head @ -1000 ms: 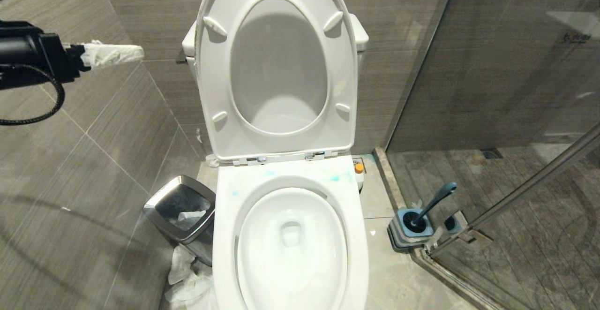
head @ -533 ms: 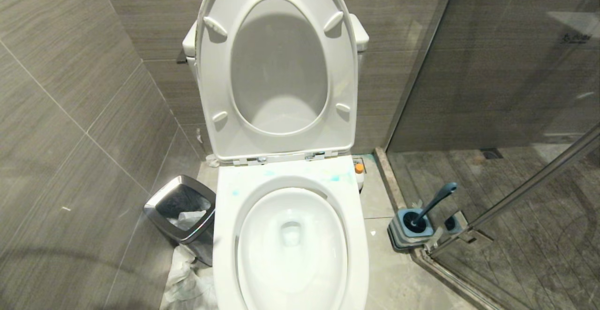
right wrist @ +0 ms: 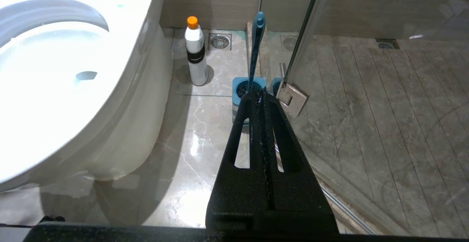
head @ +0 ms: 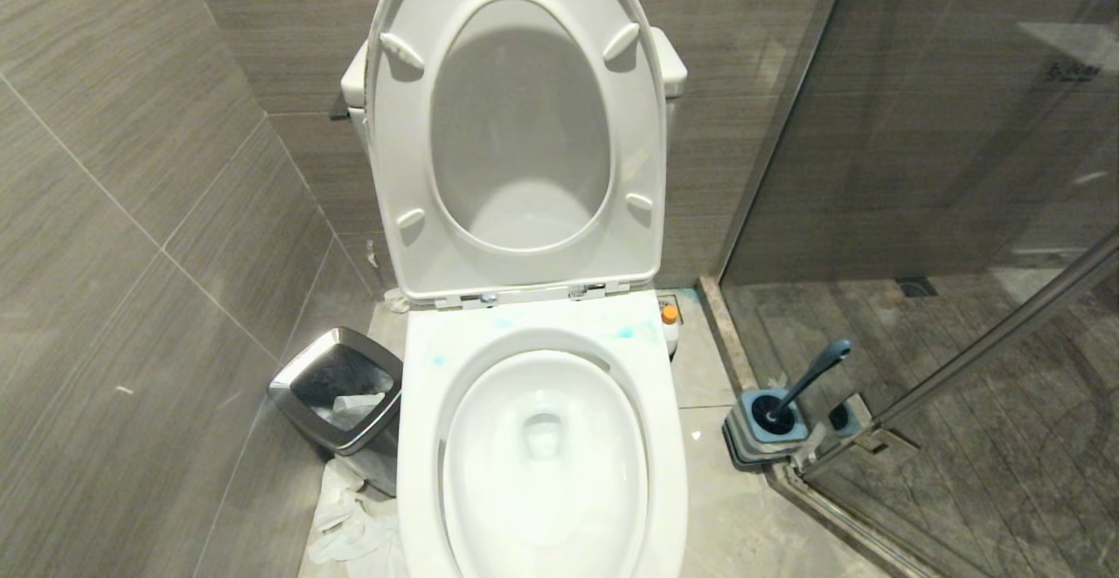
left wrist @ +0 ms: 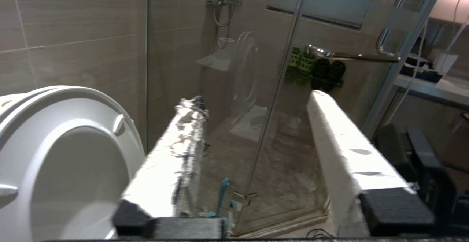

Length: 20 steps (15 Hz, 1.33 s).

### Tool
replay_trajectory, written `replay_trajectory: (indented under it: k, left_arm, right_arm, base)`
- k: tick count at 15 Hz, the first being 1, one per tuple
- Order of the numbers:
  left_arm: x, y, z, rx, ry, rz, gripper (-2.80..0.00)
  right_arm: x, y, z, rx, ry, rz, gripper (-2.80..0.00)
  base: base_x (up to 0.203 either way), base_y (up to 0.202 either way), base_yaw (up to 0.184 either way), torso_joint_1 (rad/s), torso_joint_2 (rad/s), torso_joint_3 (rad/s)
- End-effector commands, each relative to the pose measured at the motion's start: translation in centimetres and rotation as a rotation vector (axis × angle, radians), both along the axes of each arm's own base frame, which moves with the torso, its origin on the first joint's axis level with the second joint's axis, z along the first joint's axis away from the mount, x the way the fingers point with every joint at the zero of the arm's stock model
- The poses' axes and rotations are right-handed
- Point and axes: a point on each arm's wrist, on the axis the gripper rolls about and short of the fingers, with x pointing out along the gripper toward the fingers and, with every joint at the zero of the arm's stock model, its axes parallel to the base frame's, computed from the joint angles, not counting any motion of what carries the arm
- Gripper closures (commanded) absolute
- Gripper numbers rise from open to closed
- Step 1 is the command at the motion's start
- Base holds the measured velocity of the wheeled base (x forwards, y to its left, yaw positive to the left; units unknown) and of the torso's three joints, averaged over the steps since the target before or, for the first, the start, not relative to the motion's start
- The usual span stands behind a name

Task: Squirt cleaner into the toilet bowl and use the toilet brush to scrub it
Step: Pour in the cleaning agent

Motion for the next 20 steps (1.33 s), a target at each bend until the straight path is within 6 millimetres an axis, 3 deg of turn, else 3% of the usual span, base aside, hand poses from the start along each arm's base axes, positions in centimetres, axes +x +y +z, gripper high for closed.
replay_trajectory:
  k: [1, 6, 9, 13, 14, 20]
  left_arm:
    - [0.1, 0.0, -1.2, 0.017, -0.022, 0.047, 0.00]
    - [2.7, 0.2, -4.6, 0.026, 0.090, 0.441, 0.00]
    - [2.1, 0.3, -5.4, 0.038, 0.123, 0.591, 0.00]
    - [0.9, 0.6, -6.3, 0.058, 0.158, 0.629, 0.00]
    - [0.7, 0.6, -6.6, 0.061, 0.164, 0.632, -2.80]
    - [0.2, 1.0, -7.9, 0.072, 0.186, 0.672, -2.80]
  right_arm:
    - [0.0, 0.0, 0.0, -0.001, 0.001, 0.001, 0.00]
    - [0.0, 0.0, 0.0, -0.001, 0.001, 0.001, 0.00]
    - [0.0, 0.0, 0.0, 0.000, 0.002, 0.001, 0.00]
    - [0.0, 0.0, 0.0, -0.001, 0.001, 0.001, 0.00]
    - [0.0, 0.0, 0.0, 0.001, 0.001, 0.001, 0.00]
    - [0.0, 0.0, 0.0, -0.001, 0.001, 0.001, 0.00]
  base:
    - [0.000, 0.000, 0.000, 0.000, 0.00, 0.000]
    - [0.000, 0.000, 0.000, 0.000, 0.00, 0.000]
    - [0.000, 0.000, 0.000, 0.000, 0.00, 0.000]
    - [0.000, 0.000, 0.000, 0.000, 0.00, 0.000]
    - [0.000, 0.000, 0.000, 0.000, 0.00, 0.000]
    - [0.000, 0.000, 0.000, 0.000, 0.00, 0.000]
